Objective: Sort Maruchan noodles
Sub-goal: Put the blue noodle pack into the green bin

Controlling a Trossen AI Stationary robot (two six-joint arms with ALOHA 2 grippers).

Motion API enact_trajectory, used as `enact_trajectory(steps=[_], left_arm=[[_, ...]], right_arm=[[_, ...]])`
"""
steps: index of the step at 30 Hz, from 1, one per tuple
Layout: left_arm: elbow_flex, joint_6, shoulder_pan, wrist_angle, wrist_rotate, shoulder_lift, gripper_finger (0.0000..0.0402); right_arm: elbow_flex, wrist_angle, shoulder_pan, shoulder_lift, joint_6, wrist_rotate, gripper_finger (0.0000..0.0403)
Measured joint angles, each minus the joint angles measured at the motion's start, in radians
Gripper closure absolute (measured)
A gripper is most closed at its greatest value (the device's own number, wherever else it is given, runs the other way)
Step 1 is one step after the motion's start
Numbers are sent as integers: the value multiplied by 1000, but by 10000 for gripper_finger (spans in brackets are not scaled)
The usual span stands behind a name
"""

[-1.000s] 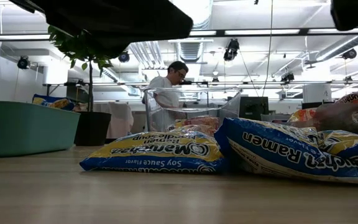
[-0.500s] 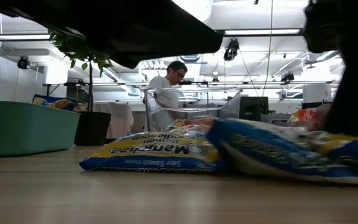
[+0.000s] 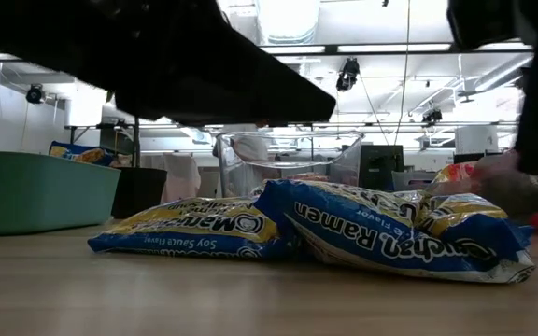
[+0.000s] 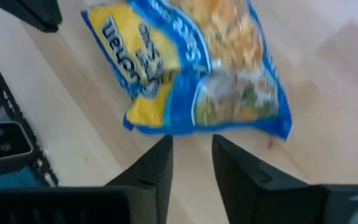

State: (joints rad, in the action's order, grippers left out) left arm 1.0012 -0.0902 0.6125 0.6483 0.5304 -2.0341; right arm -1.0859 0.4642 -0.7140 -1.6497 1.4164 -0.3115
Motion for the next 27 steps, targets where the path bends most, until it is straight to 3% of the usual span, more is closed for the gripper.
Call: enact_trajectory(steps=[6, 14, 27], left_arm=[[0, -5, -10, 21, 0, -36, 400], [0, -34, -25, 50, 0, -80, 400], [0, -153, -39, -69, 0, -82, 400]], right_arm=[[18, 13, -23, -2, 92, 23, 233], [51, 10, -14, -2, 110, -63, 148], [88, -13, -12, -3, 145, -202, 84]])
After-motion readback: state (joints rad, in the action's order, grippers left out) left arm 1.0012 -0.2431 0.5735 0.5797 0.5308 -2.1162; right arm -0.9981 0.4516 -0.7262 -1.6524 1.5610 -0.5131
